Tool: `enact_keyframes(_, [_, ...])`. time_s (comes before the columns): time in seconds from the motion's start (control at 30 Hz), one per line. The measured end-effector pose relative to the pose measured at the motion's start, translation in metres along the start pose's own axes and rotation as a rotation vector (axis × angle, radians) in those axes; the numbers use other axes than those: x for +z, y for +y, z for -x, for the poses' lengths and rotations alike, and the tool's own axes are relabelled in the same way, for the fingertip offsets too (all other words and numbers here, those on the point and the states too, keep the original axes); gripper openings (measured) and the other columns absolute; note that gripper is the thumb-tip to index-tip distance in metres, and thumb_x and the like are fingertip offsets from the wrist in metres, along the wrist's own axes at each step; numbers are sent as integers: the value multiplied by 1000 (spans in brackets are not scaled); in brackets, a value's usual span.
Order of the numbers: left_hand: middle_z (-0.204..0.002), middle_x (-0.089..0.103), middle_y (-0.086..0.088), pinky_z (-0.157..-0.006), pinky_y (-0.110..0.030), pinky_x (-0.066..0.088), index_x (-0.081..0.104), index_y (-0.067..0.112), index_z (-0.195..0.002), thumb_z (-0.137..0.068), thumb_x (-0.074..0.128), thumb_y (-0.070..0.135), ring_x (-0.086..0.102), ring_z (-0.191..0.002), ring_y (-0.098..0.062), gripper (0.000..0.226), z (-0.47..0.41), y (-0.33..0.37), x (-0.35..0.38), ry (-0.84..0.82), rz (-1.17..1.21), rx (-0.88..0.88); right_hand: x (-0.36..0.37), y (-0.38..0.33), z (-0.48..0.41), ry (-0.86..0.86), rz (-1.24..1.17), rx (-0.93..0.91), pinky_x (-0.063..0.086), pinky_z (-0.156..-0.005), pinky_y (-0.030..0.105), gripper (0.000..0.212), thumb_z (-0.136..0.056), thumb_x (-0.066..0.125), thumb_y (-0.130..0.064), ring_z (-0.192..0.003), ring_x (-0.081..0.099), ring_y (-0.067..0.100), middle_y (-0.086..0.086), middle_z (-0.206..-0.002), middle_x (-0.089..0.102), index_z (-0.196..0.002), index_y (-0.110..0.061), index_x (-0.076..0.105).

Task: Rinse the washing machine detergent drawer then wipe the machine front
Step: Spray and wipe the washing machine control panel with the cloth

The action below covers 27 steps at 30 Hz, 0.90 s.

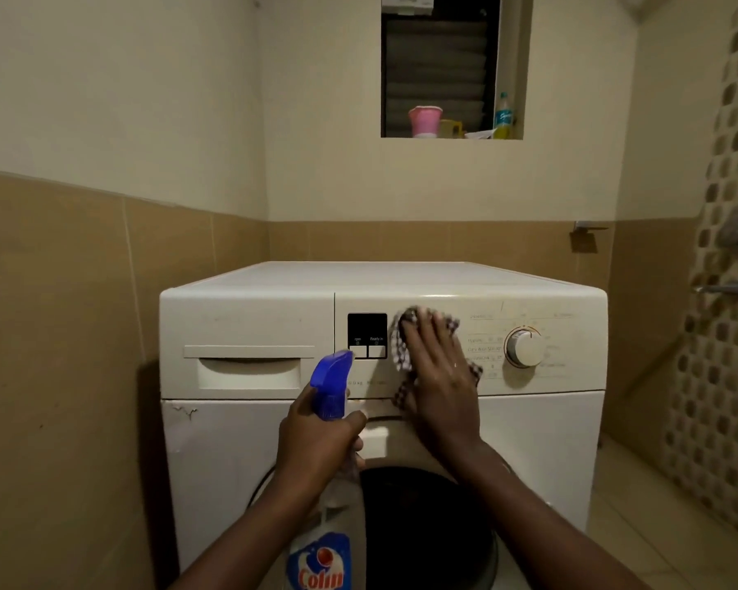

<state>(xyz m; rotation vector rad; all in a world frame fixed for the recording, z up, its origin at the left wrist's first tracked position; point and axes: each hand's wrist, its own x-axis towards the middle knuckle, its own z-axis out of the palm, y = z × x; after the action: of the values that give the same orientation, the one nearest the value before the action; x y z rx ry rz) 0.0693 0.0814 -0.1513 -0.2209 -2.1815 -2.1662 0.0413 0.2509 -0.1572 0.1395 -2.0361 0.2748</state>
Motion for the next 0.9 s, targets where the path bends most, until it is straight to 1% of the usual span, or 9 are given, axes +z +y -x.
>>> enact_keyframes(0.13, [-89, 65, -19, -52, -30, 56, 47, 15, -118, -84, 72, 4, 65, -63, -22, 43, -4, 1, -3, 5, 9, -11, -13, -13, -53, 79, -24, 154, 17, -120, 42, 69, -82, 51, -6, -146, 20, 24, 6, -156, 30, -148, -16, 35])
enact_keyframes(0.2, [-86, 67, -18, -56, -34, 57, 51, 14, -123, -83, 73, 6, 67, -64, -23, 46, -3, -1, -1, 18, -4, -12, -6, -21, -42, 47, -7, 87, 16, -120, 41, 69, -82, 50, -6, -147, 18, 23, 5, -156, 29, -148, -17, 34])
enact_keyframes(0.33, [-67, 66, -12, -62, -41, 58, 56, 12, -112, -84, 71, 4, 63, -52, -20, 33, -3, 2, 1, 12, 31, 16, 0, -12, -7, -76, 27, -215, 23, -118, 40, 64, -85, 36, -13, -148, 14, 18, 0, -157, 25, -149, -20, 33])
enact_keyframes(0.43, [-72, 67, -16, -68, -50, 59, 58, 10, -113, -83, 72, 3, 64, -57, -25, 34, -9, 4, -3, -1, 51, 10, -9, -4, -35, -1, 6, -93, 21, -119, 40, 68, -83, 45, -8, -147, 18, 19, 1, -157, 27, -149, -20, 33])
enact_keyframes(0.5, [-78, 67, -19, -62, -44, 58, 57, 10, -115, -83, 72, 3, 65, -60, -27, 35, -11, 1, -5, 10, 38, 1, -13, -11, -46, 38, -24, 9, 16, -120, 36, 70, -81, 48, -5, -147, 19, 20, 2, -157, 28, -149, -19, 33])
enact_keyframes(0.57, [-79, 67, -20, -53, -35, 56, 56, 10, -115, -83, 73, 4, 65, -59, -25, 36, -8, -3, -1, 32, 15, 1, -8, -17, -32, 27, -38, 17, 16, -119, 35, 71, -79, 43, -4, -147, 17, 20, 2, -157, 27, -148, -17, 33])
enact_keyframes(0.73, [-75, 66, -18, -49, -31, 52, 57, 11, -108, -85, 71, 4, 63, -55, -23, 28, -2, 5, 17, -27, 22, 23, -12, 8, -4, -28, -27, -163, 38, -110, 44, 70, -74, 29, -6, -143, 31, 18, 1, -150, 40, -141, -17, 47])
enact_keyframes(0.8, [-71, 65, -17, -49, -31, 52, 58, 11, -106, -84, 71, 3, 62, -52, -25, 26, -4, 8, 25, -45, 31, 22, -27, 15, -14, 33, -46, -81, 37, -112, 42, 69, -76, 35, 2, -140, 35, 17, -1, -147, 43, -141, -19, 47])
enact_keyframes(0.9, [-75, 66, -19, -55, -35, 55, 59, 10, -112, -82, 70, 0, 63, -57, -27, 34, -5, 12, 35, -99, 52, -8, -53, 29, -23, 141, -289, 155, 29, -116, 36, 74, -77, 52, 10, -141, 32, 14, -6, -147, 42, -141, -24, 43])
